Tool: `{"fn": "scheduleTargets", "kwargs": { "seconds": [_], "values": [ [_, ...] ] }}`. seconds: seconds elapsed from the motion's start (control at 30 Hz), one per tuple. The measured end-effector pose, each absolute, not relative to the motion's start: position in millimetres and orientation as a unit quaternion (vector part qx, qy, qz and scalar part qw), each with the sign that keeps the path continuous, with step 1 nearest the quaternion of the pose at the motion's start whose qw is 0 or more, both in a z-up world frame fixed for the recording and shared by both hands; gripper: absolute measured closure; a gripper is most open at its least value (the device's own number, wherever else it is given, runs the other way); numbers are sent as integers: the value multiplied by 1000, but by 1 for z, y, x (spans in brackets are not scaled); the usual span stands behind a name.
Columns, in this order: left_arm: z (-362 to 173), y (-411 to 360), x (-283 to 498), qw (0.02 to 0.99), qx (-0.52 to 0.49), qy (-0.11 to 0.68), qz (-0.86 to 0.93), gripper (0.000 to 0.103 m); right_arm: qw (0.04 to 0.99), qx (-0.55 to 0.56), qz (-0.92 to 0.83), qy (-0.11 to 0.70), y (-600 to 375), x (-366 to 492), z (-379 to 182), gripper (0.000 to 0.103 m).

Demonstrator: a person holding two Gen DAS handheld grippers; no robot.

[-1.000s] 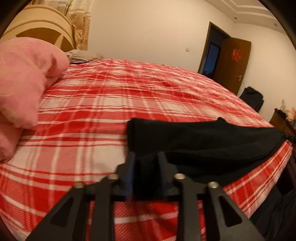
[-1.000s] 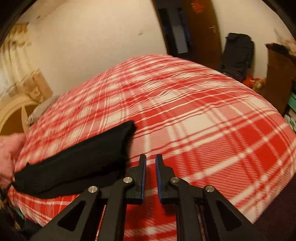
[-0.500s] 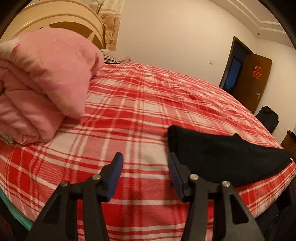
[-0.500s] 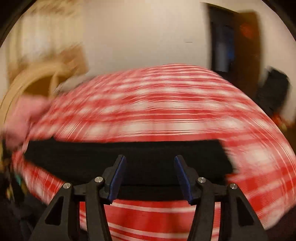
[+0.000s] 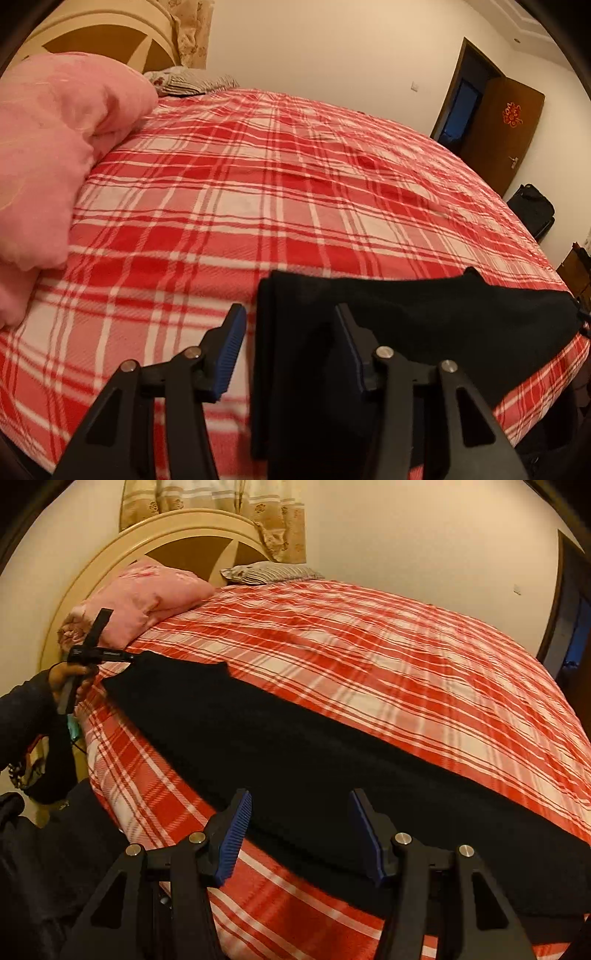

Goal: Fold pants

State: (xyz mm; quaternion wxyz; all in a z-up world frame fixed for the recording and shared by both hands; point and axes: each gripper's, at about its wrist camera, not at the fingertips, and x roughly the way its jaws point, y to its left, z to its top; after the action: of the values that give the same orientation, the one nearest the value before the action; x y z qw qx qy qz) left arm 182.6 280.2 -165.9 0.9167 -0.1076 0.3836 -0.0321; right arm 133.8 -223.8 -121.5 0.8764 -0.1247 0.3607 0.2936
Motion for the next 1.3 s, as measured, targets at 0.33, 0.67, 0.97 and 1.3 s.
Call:
{"fn": "scheduleTargets", "kwargs": {
  "seconds": [0.33,0.67,0.97,1.3],
  "values": [
    [-139,267,182,924,-75,371,-49,95,870,-108,298,378,-207,137,-133,47],
    [-177,282,210,916,-96,390,-5,89,843,-146,313,412,-179,133,-160,47],
    [-170,283,201,920,-72,385,17,68,838,-150,294,434,-181,126,-174,47],
    [-107,222,147,955,5,296,-17,43,877,-82,226,416,-255,112,-148,47]
  ]
}}
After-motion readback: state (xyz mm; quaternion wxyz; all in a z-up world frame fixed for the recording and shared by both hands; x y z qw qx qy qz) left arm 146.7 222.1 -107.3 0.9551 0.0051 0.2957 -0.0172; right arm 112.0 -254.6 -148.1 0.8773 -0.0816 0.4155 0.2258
